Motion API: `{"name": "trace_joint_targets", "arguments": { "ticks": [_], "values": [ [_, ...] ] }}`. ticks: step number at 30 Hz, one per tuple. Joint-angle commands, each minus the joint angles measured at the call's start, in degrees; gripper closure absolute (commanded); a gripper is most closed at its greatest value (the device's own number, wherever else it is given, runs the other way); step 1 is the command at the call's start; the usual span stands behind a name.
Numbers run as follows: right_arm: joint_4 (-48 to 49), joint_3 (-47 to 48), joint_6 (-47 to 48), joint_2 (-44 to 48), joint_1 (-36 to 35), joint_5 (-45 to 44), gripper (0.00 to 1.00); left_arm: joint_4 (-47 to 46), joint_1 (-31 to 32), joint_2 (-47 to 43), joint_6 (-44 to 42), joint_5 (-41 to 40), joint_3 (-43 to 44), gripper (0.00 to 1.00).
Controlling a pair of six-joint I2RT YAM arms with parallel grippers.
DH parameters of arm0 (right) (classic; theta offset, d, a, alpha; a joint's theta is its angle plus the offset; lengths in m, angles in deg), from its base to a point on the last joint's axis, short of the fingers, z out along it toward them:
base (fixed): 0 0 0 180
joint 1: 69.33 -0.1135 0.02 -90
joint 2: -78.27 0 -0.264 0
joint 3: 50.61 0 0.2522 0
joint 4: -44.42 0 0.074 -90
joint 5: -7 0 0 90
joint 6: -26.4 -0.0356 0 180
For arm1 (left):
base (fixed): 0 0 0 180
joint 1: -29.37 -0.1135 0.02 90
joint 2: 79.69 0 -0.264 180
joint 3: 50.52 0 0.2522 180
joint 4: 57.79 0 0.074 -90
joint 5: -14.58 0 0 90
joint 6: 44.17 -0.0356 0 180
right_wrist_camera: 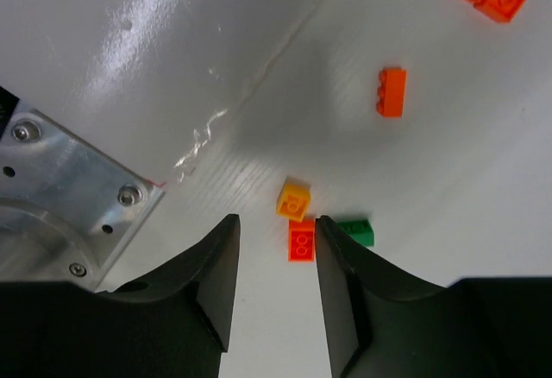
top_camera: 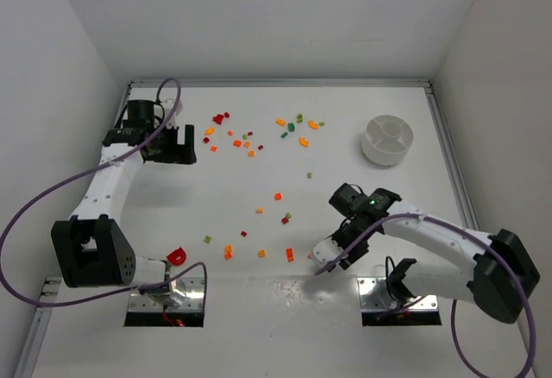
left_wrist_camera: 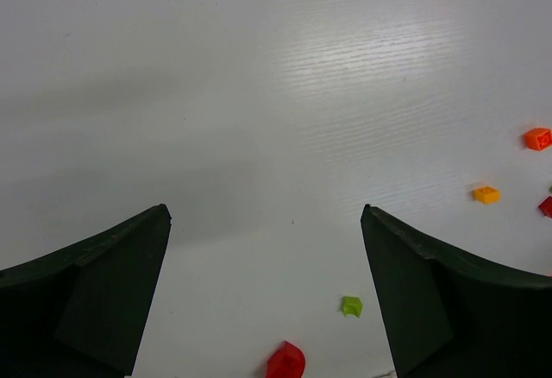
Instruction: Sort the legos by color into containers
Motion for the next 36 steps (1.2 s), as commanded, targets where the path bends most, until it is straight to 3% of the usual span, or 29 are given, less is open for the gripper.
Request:
{"name": "trace_joint_targets", "arguments": {
  "ticks": [1,12,28,36],
  "values": [
    [3.5,2.8,-4.7,-3.4,-4.0,1.6,0.6,0.0,-0.7,1.0,0.4,1.0,1.7,0.01],
    [4.9,6.0,-15.1,-10.6,-7.8,-3.2,0.63,-1.2,-1.2,2.6,-0.2,1.5,0.4,0.01],
    [10.8,1.7,-23.9,-10.6,-11.8,-9.8,0.63,-1.7,-2.2,2.6,-0.2,1.5,1.0,0.01],
    [13.8,-1.5,-24.4,-11.1,-11.8,-11.1,0.55,-1.7,-3.3,0.8,-0.7,1.0,0.3,0.01]
  ]
}}
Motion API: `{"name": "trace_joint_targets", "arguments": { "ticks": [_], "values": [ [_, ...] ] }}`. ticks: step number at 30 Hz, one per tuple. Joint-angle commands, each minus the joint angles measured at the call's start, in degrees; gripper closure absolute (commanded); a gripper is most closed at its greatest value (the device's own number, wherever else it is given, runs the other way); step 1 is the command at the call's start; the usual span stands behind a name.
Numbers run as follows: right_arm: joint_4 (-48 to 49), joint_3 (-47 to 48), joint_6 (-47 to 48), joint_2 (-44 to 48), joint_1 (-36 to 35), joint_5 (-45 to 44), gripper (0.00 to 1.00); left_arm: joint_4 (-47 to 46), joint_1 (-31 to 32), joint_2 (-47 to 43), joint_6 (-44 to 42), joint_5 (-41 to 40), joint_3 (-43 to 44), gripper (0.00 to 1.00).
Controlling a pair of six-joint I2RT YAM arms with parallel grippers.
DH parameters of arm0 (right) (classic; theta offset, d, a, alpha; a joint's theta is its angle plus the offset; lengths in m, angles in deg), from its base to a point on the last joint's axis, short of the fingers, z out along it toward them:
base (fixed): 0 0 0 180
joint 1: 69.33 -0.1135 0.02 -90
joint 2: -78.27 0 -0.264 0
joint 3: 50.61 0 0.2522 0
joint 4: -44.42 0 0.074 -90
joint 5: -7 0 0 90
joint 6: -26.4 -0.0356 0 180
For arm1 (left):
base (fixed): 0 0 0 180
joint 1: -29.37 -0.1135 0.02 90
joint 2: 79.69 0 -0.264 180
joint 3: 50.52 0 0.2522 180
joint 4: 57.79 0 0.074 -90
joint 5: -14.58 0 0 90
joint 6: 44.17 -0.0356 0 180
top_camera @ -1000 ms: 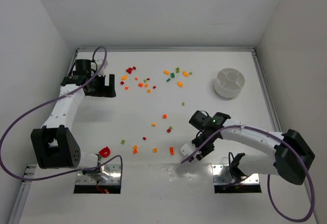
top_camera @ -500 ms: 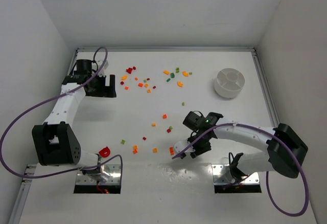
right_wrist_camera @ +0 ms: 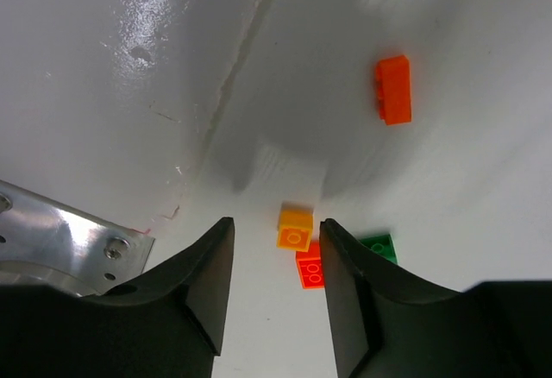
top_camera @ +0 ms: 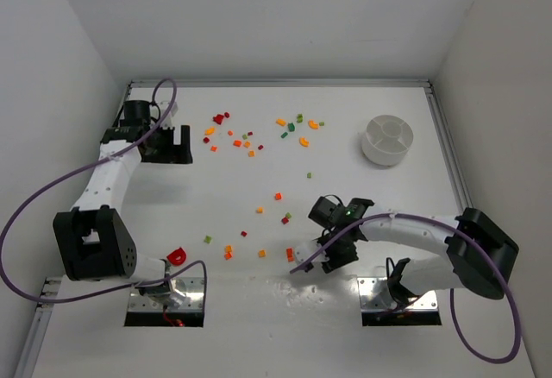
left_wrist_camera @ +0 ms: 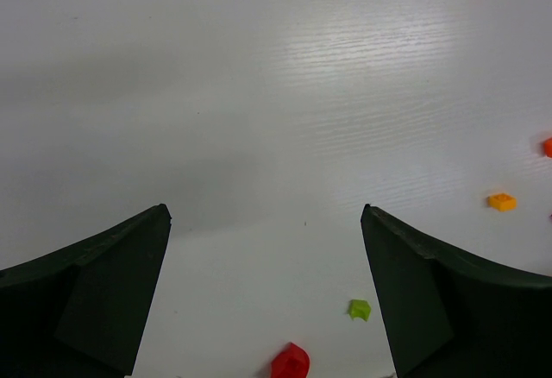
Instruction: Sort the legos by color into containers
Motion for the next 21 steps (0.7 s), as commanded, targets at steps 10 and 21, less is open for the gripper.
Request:
{"name": "trace_joint_targets", "arguments": {
  "ticks": [10,21],
  "values": [
    [7.0,-3.8,-2.7,-0.8,-0.4,-3.5,0.48,-1.2,-1.6,-2.7,-1.1,0.5,-0.8,0.01],
    [8.8,-5.6,-3.9,-2.7,0.6,-3.4,0.68,-1.2,-2.1,-2.7,-1.1,0.0,-0.8,0.01]
  ]
}}
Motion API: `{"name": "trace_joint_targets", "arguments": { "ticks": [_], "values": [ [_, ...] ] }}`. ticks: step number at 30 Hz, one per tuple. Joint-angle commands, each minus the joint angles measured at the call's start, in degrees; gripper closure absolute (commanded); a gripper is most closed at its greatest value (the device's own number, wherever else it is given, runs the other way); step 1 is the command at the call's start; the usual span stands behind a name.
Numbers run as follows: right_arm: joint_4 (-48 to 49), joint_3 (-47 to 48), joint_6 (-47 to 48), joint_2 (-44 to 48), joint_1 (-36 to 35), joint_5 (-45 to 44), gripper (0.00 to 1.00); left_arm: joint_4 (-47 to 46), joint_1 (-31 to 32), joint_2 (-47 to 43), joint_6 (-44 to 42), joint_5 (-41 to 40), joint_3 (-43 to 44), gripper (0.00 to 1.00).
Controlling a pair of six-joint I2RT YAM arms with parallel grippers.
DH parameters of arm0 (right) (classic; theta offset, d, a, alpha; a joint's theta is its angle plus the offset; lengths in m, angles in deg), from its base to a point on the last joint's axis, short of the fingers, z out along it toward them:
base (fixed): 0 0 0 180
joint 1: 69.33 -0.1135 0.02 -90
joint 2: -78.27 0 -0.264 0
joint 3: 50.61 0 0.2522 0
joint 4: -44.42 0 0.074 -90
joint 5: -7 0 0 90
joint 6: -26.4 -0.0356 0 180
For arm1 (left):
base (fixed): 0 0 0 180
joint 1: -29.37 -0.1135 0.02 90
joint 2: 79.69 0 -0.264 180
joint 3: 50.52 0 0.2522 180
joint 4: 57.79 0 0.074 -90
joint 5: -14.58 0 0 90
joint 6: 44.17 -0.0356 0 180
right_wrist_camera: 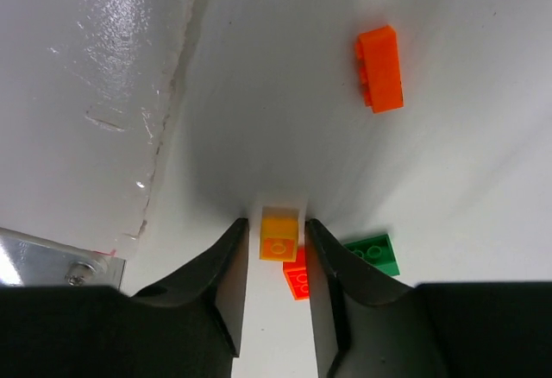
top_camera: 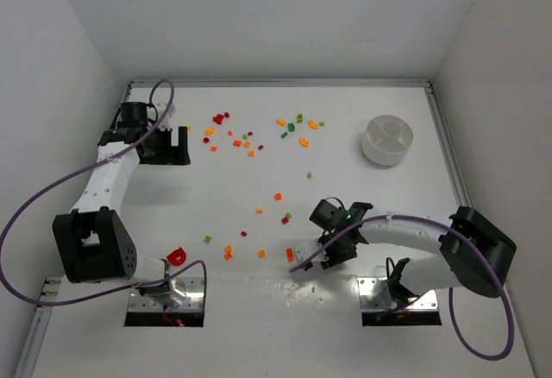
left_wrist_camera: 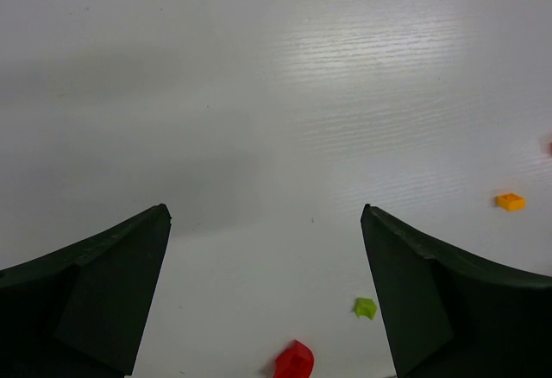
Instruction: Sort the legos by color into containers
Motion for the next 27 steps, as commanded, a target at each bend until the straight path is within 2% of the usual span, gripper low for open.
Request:
{"name": "trace_joint_targets", "arguments": {
  "ticks": [1,5,7,8,9,16,23,27],
  "values": [
    [1.6,-1.2,-1.0,-1.5,0.2,0.8,0.7,-1.1,-0.7,-1.9,-1.1,0.1,-0.4,0.01],
    [1.6,0.3,-2.8,-0.9,0.2,0.8,0.84,-1.1,-0.7,-1.4,-1.1,0.1,-0.4,0.01],
    [-0.9,2.5,-3.3,-0.4,0.2,1.3,0.87,-1.1,-0.7,-1.4,-1.1,0.1,-0.4,0.01],
    [-3.3,7.6,-3.9,-0.4,0.7,2.6,0.88,-1.1,-0.7,-1.4,-1.1,0.1,-0.4,0.01],
    [-3.3,7.6,-4.9,0.1,0.7,2.6,0.9,-1.1,-0.7,-1.4,-1.1,0.1,-0.4,0.01],
    [-11.0,26.7,-14.6,1.4,2.5,8.8,0.95,-1.1,-0.7,-1.4,-1.1,0.6,1.6,0.01],
    [-8.9,27.5,-17.4,1.4,10.7,3.7,0.97,-1.1,-0.7,-1.4,0.1,2.3,2.8,0.01],
    [-8.3,28.2,-18.5,0.8,20.7,2.6,0.98,-0.6,-0.7,-2.4,0.1,1.7,2.8,0.01]
  ]
}}
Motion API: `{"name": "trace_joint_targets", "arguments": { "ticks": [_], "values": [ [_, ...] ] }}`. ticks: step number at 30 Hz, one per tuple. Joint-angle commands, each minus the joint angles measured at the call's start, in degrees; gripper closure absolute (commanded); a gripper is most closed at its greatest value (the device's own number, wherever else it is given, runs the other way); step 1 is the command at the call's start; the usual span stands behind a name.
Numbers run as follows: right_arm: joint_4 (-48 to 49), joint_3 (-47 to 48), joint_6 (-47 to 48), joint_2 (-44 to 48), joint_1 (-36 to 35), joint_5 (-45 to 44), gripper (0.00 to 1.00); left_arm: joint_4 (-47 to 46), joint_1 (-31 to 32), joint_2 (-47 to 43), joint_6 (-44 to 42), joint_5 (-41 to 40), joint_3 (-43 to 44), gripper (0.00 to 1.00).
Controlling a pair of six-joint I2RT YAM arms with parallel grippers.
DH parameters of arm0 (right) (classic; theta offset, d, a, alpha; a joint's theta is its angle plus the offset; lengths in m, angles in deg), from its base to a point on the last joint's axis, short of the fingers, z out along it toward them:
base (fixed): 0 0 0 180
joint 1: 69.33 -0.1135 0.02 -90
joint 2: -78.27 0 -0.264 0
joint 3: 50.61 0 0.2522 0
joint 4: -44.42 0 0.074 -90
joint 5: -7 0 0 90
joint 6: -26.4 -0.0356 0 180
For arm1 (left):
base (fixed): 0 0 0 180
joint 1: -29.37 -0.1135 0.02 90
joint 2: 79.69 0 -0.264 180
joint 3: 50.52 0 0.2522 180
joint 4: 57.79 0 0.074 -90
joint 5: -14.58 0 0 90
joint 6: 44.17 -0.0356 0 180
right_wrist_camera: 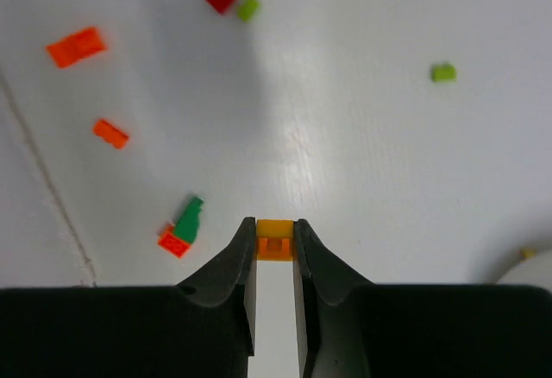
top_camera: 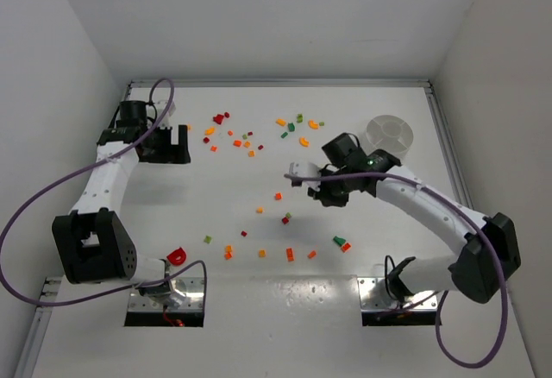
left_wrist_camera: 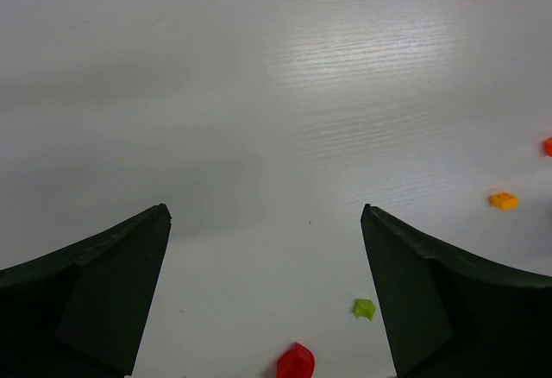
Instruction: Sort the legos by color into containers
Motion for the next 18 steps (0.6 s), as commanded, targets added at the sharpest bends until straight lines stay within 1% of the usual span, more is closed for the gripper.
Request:
{"name": "trace_joint_targets", "arguments": {
  "ticks": [1,3,4,6,7,10,11,14,17,18],
  "values": [
    [0.8,2.3,-4.2,-1.1,7.3,-1.6,0.98,-0.5,-0.7,-2.2,0.7,0.8,2.1,0.01],
    [0.8,4.7,-5.6,-2.2,11.4,-1.6,0.98,-0.5,-0.7,-2.2,0.7,0.3,2.1,0.01],
    [0.8,5.4,-7.0,-2.8,15.5,-0.9,1.0,-0.5,-0.7,-2.2,0.7,0.3,2.7,0.01],
    [1.3,6.9,-8.4,-4.2,19.5,-0.9,1.0,-0.5,-0.7,-2.2,0.7,0.3,2.7,0.01],
    [1.3,6.9,-9.0,-4.2,23.4,-0.9,1.0,-0.5,-0.7,-2.2,0.7,0.3,2.7,0.01],
    [2.6,7.4,-11.9,-5.5,28.8,-0.4,1.0,-0.5,-0.7,-2.2,1.2,0.3,2.7,0.01],
    [3.2,7.4,-13.6,-5.5,31.7,-0.4,1.0,-0.5,-0.7,-2.2,1.2,0.3,2.7,0.01],
    [4.4,8.7,-15.7,-7.9,35.9,-0.9,1.0,-0.5,-0.7,-2.2,2.3,0.8,2.1,0.01],
    [6.7,10.6,-19.0,-9.7,39.1,-1.4,1.0,-1.2,-0.7,-2.2,2.8,0.8,1.6,0.01],
    [8.2,11.4,-20.7,-9.7,39.1,-2.2,1.0,-1.7,-0.7,-2.2,2.8,0.8,1.0,0.01]
  ]
}}
